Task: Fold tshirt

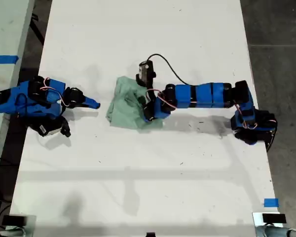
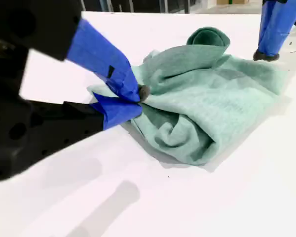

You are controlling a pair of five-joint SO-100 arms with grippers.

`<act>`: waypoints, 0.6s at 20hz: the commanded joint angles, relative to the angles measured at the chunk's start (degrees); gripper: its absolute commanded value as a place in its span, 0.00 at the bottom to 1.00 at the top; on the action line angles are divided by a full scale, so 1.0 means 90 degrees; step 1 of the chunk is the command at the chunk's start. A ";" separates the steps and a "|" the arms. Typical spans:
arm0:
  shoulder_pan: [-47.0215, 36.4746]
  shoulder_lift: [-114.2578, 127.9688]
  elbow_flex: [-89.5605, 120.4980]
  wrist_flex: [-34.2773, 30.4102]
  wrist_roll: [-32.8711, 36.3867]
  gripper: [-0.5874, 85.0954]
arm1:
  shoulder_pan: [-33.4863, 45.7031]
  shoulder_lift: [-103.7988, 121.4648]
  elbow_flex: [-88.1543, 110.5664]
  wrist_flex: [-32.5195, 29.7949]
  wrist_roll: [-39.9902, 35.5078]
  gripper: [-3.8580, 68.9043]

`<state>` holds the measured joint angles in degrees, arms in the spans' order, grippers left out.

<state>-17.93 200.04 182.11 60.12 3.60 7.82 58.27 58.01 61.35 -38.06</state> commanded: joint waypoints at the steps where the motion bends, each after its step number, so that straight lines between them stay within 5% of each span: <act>1: 0.0225 0.0615 0.0039 0.0049 -0.0098 0.05 | 0.0664 0.0117 -0.0576 0.0039 -0.0430 0.03; 6: 0.0352 0.0635 0.0039 0.0049 -0.0098 0.06 | 0.2705 -0.0029 -0.0586 0.0146 -0.1562 0.03; 12: 0.0557 0.0635 0.0039 0.0049 -0.0098 0.06 | 0.4014 0.2275 -0.0146 0.1680 -0.2363 0.03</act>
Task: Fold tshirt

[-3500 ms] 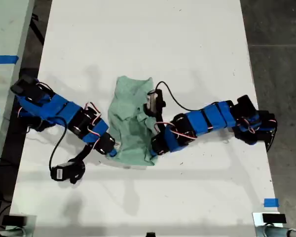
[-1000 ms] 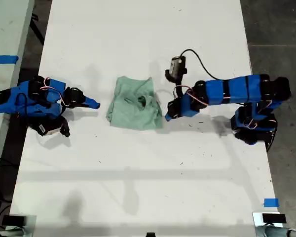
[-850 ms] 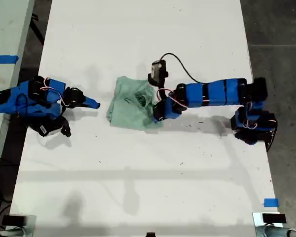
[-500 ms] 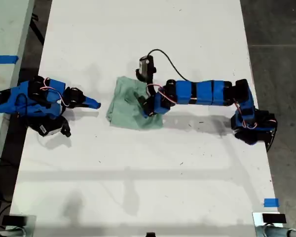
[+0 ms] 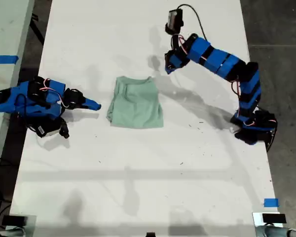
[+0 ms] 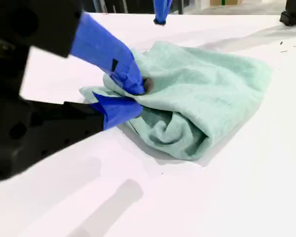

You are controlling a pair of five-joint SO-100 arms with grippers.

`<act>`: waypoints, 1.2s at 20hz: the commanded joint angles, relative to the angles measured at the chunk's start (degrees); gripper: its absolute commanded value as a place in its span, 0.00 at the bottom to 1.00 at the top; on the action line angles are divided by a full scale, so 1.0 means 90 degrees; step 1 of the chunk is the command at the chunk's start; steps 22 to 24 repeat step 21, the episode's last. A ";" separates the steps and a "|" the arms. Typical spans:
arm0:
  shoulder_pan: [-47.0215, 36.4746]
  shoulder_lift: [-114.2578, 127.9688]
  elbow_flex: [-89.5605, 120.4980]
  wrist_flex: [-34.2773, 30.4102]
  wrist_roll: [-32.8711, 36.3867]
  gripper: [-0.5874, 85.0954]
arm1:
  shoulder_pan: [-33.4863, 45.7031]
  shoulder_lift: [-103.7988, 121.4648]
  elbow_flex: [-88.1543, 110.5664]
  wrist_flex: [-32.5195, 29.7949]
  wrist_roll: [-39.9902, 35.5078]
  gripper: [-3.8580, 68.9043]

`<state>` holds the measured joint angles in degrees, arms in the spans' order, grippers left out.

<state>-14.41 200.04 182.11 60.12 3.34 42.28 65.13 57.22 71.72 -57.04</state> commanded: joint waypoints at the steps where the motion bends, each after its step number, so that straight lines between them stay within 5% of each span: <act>1: 0.0166 0.0635 0.0039 0.0049 -0.0068 0.06 | 0.0225 0.2080 0.0264 0.0879 -0.0293 0.03; 6: 0.0166 0.0635 0.0039 0.0049 -0.0068 0.06 | -0.0146 0.6367 0.4590 0.0859 0.0752 0.03; 13: 0.0166 0.0635 0.0039 0.0049 -0.0068 0.06 | -0.1992 1.0840 1.0332 -0.0527 0.3838 0.03; 15: 0.0166 0.0635 0.0039 0.0049 -0.0068 0.06 | -0.2500 1.2314 1.1582 -0.0371 0.4717 0.03; 17: 0.0166 0.0635 0.0039 0.0049 -0.0068 0.06 | -0.2832 1.4756 1.2627 0.0527 0.5557 0.03; 21: 0.0156 0.0645 0.0039 0.0049 -0.0039 0.06 | -0.3008 1.4990 1.3154 0.0107 0.6689 0.09; 24: 0.0156 0.0645 0.0039 0.0049 -0.0039 0.06 | -0.3008 1.4990 1.3154 0.0107 0.6689 0.09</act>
